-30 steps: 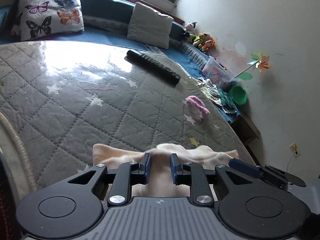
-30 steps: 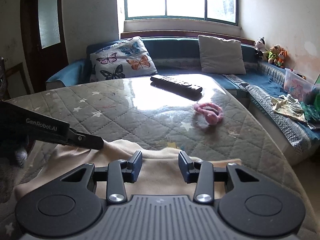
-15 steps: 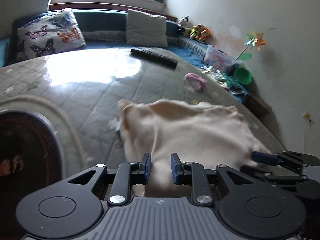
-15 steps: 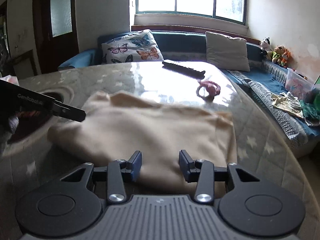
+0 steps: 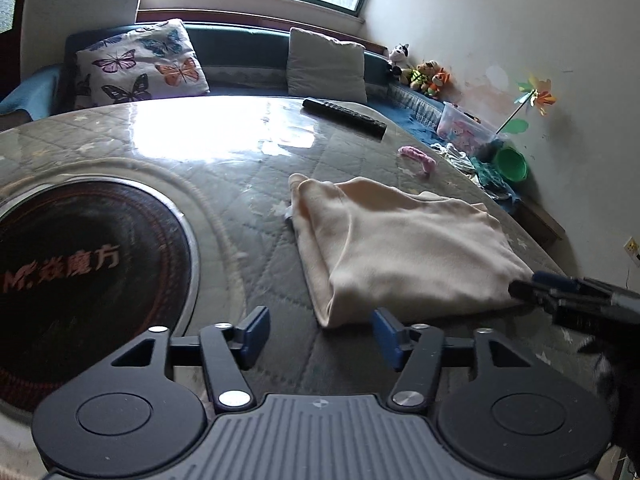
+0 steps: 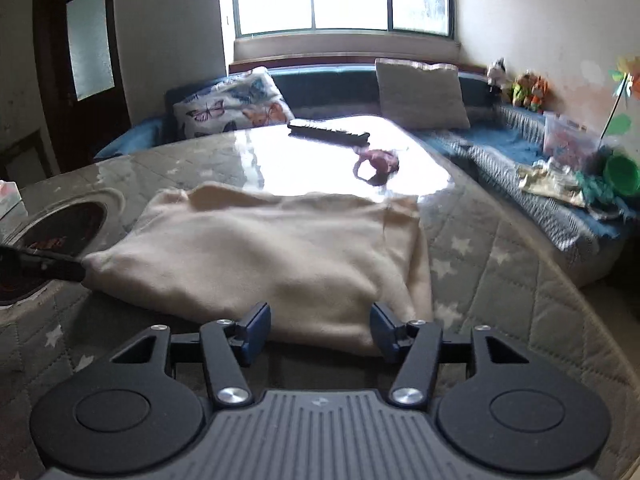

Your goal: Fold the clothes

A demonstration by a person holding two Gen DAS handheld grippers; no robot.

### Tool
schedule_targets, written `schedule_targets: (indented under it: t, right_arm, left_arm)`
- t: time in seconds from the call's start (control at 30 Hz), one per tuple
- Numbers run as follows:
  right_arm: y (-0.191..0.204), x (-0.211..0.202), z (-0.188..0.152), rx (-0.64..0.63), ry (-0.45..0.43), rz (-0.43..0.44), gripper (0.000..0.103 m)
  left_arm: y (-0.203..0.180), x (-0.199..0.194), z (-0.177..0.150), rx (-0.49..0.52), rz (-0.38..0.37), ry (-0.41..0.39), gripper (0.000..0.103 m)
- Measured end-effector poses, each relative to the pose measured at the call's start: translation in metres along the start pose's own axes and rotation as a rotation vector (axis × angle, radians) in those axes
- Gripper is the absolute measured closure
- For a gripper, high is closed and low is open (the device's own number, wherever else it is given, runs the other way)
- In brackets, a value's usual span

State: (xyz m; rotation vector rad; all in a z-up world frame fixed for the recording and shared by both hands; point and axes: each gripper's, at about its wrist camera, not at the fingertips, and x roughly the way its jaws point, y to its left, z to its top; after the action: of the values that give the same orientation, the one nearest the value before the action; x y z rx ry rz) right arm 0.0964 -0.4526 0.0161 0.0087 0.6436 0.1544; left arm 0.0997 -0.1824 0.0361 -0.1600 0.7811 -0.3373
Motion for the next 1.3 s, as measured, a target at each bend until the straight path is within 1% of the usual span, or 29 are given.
schedule_targets:
  t: [0.03,0.07,0.17,0.23,0.27,0.37,0.47,0.53,0.57,0.67,0.9,1.07,1.17,1.3]
  right_arm:
    - [-0.001,0.000,0.001,0.011,-0.006,0.001,0.040]
    - [-0.003,0.002,0.003,0.027,-0.005,0.006,0.037]
    - [-0.007,0.010,0.001,0.042,0.019,0.005,0.036]
    - [-0.003,0.006,-0.002,0.024,0.012,-0.002,0.035]
    - [-0.001,0.003,-0.003,0.017,0.006,-0.003,0.029]
    - [0.004,-0.009,-0.006,0.014,-0.020,-0.009,0.020]
    - [0.006,-0.019,-0.008,0.029,-0.040,-0.019,0.012]
    - [0.008,-0.024,-0.010,0.047,-0.048,-0.013,0.010]
    - [0.009,-0.026,-0.011,0.054,-0.050,-0.010,0.005]
    - [0.017,-0.034,-0.015,0.052,-0.063,-0.019,0.000]
    - [0.036,-0.050,-0.021,0.033,-0.064,-0.001,0.000]
    - [0.051,-0.061,-0.025,0.007,-0.076,-0.016,0.000]
    - [0.057,-0.065,-0.028,0.013,-0.076,-0.006,0.000]
    - [0.064,-0.071,-0.033,0.023,-0.081,-0.017,0.000]
  left_arm:
    - [0.001,-0.003,-0.003,-0.002,0.003,-0.004,0.032]
    - [0.001,-0.006,-0.006,-0.005,0.006,-0.008,0.026]
    - [0.003,-0.016,-0.013,-0.007,0.022,-0.019,0.013]
    - [0.003,-0.023,-0.017,0.001,0.032,-0.034,0.009]
    - [0.003,-0.025,-0.018,0.003,0.031,-0.038,0.007]
    - [0.001,-0.032,-0.021,0.011,0.023,-0.050,0.000]
    - [-0.003,-0.037,-0.026,0.017,0.019,-0.057,0.000]
    - [-0.004,-0.039,-0.029,0.013,0.017,-0.061,0.000]
    - [-0.004,-0.040,-0.031,0.011,0.019,-0.060,0.000]
    - [-0.006,-0.043,-0.036,0.013,0.036,-0.057,0.000]
    - [-0.010,-0.048,-0.048,0.000,0.073,-0.041,0.000]
    - [-0.012,-0.053,-0.054,-0.007,0.102,-0.028,0.000]
    - [-0.014,-0.054,-0.057,-0.005,0.129,-0.015,0.000]
    - [-0.016,-0.057,-0.062,-0.005,0.143,-0.004,0.000]
